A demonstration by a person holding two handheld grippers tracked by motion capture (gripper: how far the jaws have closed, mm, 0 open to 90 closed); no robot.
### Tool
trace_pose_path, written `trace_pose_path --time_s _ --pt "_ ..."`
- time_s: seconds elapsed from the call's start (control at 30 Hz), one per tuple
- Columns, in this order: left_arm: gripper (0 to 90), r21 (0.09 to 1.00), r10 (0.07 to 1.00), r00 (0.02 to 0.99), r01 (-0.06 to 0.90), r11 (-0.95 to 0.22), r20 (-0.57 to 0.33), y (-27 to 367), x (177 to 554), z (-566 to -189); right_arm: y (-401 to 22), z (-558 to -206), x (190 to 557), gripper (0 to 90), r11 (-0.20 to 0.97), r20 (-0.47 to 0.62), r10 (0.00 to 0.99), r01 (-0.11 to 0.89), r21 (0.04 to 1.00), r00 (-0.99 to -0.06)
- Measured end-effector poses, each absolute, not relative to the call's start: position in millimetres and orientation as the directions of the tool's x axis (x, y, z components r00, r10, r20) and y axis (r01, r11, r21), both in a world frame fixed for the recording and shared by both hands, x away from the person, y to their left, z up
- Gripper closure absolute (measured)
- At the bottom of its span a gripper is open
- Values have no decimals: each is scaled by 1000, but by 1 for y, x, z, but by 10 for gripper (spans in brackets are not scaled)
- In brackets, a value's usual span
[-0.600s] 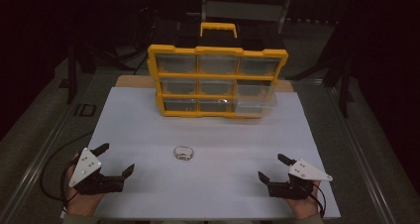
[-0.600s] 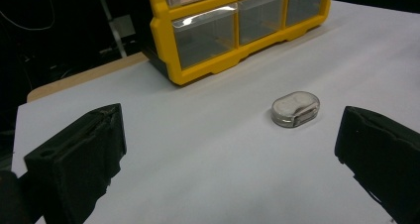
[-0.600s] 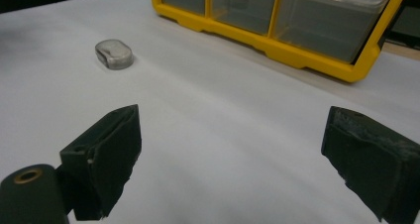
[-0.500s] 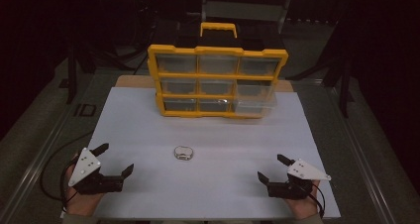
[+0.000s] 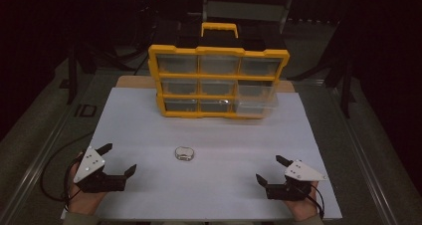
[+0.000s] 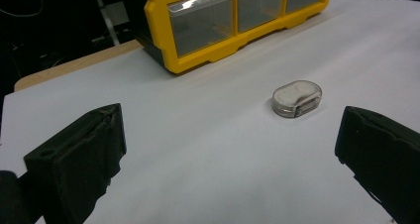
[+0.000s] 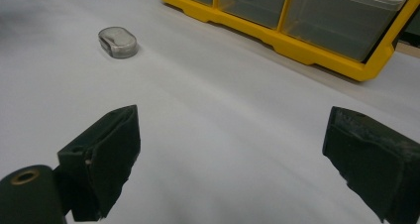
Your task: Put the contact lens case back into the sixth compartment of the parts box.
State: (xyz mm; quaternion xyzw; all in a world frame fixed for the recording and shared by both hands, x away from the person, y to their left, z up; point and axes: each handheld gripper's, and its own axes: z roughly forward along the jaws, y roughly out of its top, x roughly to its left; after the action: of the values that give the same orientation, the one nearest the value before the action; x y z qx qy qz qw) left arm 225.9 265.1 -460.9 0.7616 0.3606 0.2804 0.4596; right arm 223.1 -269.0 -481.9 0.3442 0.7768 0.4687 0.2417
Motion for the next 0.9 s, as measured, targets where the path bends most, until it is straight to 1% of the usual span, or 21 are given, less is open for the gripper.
trace_pose_path --time_s 0.9 --pt "0 882 769 627 285 -377 126 252 246 -455 -264 -483 224 77 358 -60 739 316 879 -671"
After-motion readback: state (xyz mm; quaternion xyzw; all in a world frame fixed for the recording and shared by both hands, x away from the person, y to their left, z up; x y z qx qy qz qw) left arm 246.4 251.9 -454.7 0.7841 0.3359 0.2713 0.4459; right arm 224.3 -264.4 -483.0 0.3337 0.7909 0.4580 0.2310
